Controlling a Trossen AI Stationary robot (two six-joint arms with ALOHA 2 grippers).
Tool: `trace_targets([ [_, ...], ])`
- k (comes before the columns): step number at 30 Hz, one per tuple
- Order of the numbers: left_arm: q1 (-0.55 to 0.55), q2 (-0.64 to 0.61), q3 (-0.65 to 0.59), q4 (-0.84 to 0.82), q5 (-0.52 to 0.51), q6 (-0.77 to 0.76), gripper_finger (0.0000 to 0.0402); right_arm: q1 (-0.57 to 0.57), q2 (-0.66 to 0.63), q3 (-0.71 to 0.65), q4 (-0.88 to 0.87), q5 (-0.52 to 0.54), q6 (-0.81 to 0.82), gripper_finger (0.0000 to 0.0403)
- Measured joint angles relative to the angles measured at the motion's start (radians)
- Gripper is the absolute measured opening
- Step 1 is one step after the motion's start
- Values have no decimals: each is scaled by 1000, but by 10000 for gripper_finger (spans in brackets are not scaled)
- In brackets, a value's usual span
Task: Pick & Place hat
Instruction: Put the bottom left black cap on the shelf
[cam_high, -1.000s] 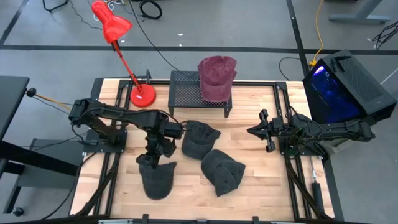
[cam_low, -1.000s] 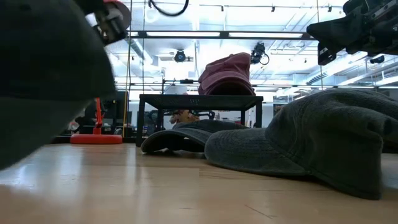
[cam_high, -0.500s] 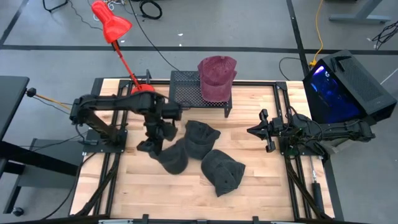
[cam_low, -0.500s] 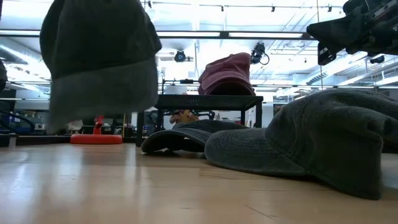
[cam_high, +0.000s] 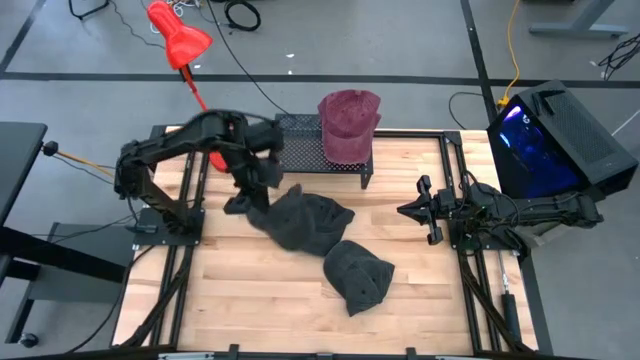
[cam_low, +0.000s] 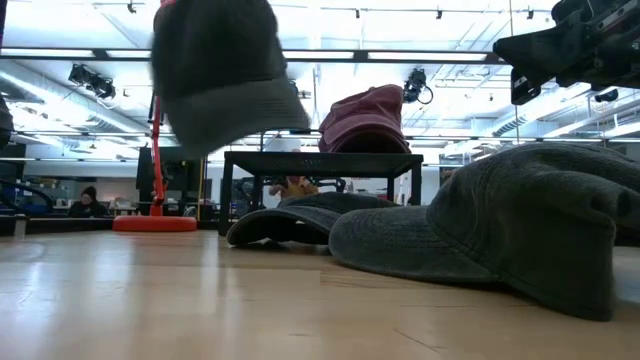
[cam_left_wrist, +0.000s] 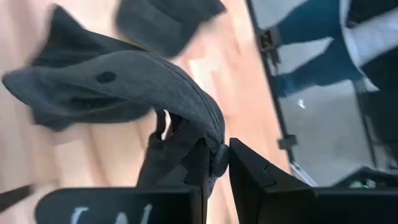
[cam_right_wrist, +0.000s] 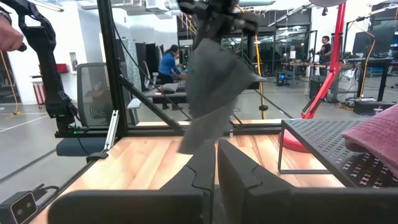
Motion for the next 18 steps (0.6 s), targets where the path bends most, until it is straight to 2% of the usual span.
trace_targets([
  [13,202,0,25,14,-120,156,44,0,0,0,0,0,0,23],
  [18,268,0,25,42,-134,199,44,0,0,0,0,0,0,23],
])
